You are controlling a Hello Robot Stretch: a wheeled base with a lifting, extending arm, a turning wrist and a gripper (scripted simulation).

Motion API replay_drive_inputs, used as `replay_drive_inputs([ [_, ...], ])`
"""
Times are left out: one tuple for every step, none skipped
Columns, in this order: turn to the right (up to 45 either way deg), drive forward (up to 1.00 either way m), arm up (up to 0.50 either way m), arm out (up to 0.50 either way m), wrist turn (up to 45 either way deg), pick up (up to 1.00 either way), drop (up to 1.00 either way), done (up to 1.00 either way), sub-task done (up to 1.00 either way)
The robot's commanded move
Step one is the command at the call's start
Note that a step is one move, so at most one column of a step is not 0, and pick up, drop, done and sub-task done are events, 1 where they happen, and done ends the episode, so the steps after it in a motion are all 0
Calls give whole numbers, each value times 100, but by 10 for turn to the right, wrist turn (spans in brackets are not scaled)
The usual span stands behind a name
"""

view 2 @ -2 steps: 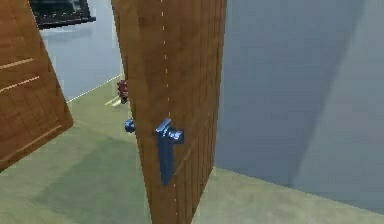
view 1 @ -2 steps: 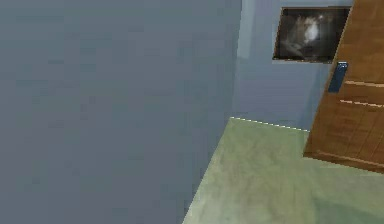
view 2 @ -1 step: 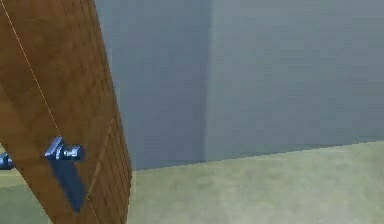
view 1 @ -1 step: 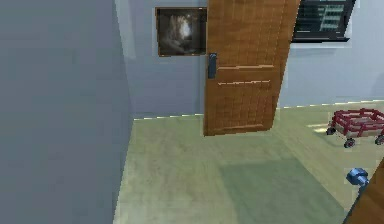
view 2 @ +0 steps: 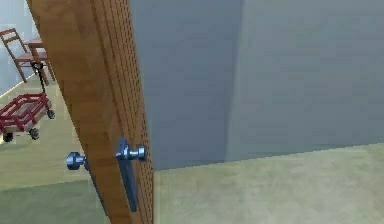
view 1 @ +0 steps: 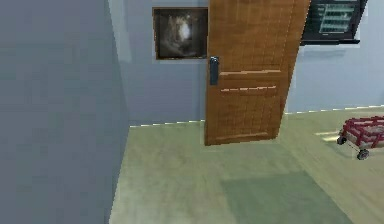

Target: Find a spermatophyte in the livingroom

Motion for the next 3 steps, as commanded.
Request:
replay_drive_inputs([
  [150,0,0,0,0,0,0,0,0],
  [0,30,0,0,0,0,0,0,0],
  [-180,0,0,0,0,0,0,0,0],
])
